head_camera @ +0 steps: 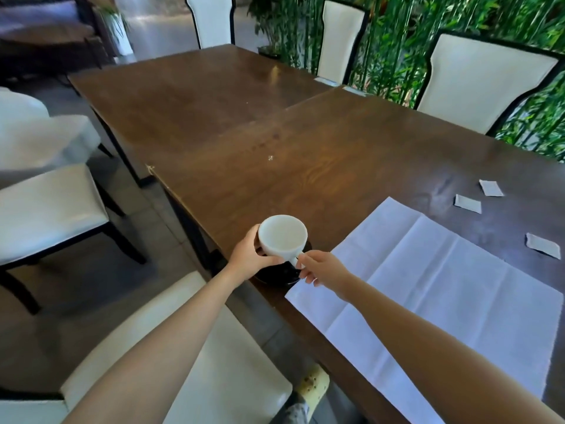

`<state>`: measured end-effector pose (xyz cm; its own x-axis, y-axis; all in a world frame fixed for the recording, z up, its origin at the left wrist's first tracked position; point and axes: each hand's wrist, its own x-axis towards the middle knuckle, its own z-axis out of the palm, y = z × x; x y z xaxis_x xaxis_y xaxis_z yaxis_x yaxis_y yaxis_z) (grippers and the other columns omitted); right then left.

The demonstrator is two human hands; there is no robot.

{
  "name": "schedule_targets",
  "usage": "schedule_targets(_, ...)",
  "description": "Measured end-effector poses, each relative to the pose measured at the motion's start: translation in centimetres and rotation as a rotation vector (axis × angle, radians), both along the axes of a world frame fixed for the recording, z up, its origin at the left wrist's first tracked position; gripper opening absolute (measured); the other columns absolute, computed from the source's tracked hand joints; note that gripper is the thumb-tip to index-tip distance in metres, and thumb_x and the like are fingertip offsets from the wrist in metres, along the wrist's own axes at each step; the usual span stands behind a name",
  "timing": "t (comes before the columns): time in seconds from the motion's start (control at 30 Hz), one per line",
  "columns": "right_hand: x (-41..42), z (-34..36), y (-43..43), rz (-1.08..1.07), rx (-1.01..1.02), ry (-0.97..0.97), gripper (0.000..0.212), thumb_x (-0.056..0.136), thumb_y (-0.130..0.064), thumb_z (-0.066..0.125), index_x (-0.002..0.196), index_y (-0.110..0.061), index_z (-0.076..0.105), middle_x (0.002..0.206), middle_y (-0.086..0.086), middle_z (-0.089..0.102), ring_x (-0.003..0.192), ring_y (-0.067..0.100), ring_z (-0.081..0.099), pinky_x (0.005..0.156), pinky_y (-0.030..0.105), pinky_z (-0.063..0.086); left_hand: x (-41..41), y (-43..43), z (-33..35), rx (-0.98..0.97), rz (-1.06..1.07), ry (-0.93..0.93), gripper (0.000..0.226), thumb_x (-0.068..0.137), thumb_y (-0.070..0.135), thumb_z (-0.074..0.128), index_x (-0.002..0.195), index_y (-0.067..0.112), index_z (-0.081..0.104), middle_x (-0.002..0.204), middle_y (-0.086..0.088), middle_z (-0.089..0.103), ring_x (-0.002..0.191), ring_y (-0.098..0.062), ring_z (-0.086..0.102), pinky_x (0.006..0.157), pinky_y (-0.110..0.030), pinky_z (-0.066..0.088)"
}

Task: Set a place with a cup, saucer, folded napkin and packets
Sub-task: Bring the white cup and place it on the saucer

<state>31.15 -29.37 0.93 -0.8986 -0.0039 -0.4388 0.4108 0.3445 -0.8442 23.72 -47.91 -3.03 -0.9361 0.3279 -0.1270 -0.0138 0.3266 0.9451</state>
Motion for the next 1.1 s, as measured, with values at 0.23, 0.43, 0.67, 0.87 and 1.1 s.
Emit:
schedule_targets(0.23, -0.3, -1.5, -0.1, 0.009, -0.006, -0.031, 0.03, 0.097, -0.032, 0.044, 0.086, -0.014, 0.065, 0.076, 0.004, 0.06, 0.065, 0.011, 0.051, 0.062, 0.017, 0.044, 0.1, -0.2, -1.0, -0.069, 0.015, 0.069, 0.09, 0.057, 0.026, 0.088, 0.132, 0.028, 0.038, 0.122, 0.015, 0.05, 0.115, -0.009, 0.047, 0.085, -0.02, 0.042)
schedule_targets(0.43, -0.4, -2.0, 0.0, 0.026, -0.025, -0.029, 0.029, 0.096, -0.033, 0.046, 0.08, -0.019, 0.065, 0.072, 0.001, 0.06, 0.063, 0.01, 0.051, 0.059, 0.014, 0.044, 0.4, -0.6, -1.7, -0.13, 0.028, 0.076, 0.097, 0.058, 0.03, 0.087, 0.136, 0.028, 0.031, 0.123, 0.017, 0.044, 0.116, -0.007, 0.043, 0.091, -0.027, 0.041)
schedule_targets(0.67, -0.3, -2.6, 0.2, 0.023, -0.045, -0.011, 0.028, 0.094, -0.037, 0.047, 0.081, -0.022, 0.067, 0.072, -0.001, 0.061, 0.063, 0.009, 0.053, 0.058, 0.013, 0.044, 0.4, -0.5, -1.5, -0.195, -0.002, 0.081, 0.1, 0.06, 0.031, 0.086, 0.138, 0.025, 0.024, 0.123, 0.016, 0.037, 0.114, -0.006, 0.038, 0.09, -0.025, 0.038)
schedule_targets(0.87, -0.2, -2.9, 0.1, 0.016, -0.069, -0.002, 0.027, 0.093, -0.039, 0.048, 0.086, -0.022, 0.067, 0.073, -0.002, 0.062, 0.065, 0.01, 0.055, 0.06, 0.012, 0.045, 0.3, -0.4, -0.9, -0.214, -0.024, 0.068, 0.1, 0.061, 0.028, 0.086, 0.138, 0.024, 0.023, 0.125, 0.013, 0.036, 0.115, -0.007, 0.037, 0.092, -0.028, 0.038)
schedule_targets(1.1, 0.0, -3.2, 0.0, -0.006, -0.089, 0.017, 0.027, 0.093, -0.04, 0.049, 0.086, -0.022, 0.067, 0.073, -0.002, 0.063, 0.066, 0.01, 0.056, 0.061, 0.013, 0.046, 0.5, -0.4, -0.7, -0.213, -0.02, 0.068, 0.099, 0.061, 0.028, 0.086, 0.138, 0.024, 0.023, 0.125, 0.013, 0.037, 0.116, -0.007, 0.037, 0.092, -0.027, 0.038)
